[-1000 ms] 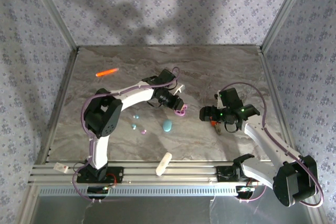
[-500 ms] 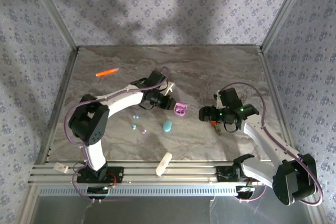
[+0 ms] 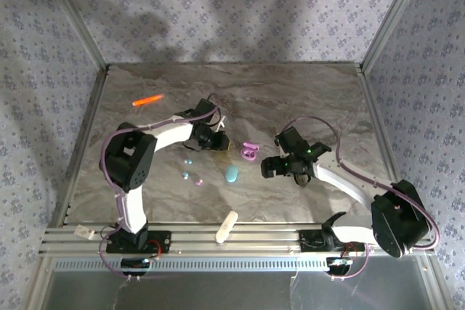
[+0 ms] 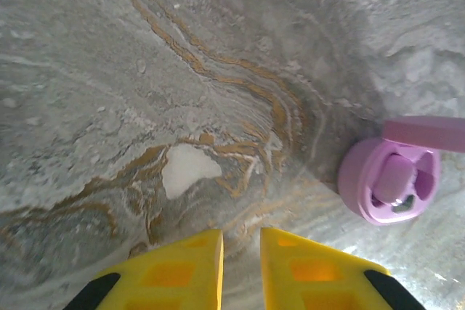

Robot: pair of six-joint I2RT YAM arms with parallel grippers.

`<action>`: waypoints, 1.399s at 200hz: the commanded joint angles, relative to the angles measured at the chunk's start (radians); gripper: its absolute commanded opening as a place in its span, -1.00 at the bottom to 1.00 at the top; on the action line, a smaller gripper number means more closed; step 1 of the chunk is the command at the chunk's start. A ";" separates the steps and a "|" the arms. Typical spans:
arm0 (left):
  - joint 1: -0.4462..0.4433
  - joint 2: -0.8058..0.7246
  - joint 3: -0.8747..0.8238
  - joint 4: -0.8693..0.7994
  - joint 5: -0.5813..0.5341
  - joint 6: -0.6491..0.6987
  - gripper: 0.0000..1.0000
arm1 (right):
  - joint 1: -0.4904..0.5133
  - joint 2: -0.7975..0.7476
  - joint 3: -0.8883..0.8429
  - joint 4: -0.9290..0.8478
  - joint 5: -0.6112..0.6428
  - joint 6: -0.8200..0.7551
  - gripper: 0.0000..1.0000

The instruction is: Insert the wireless bluetooth earbuds into the charging case

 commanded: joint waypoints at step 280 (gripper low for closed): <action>-0.147 -0.190 -0.067 -0.059 -0.088 -0.098 -0.44 | -0.030 -0.122 0.031 -0.045 0.006 0.048 0.84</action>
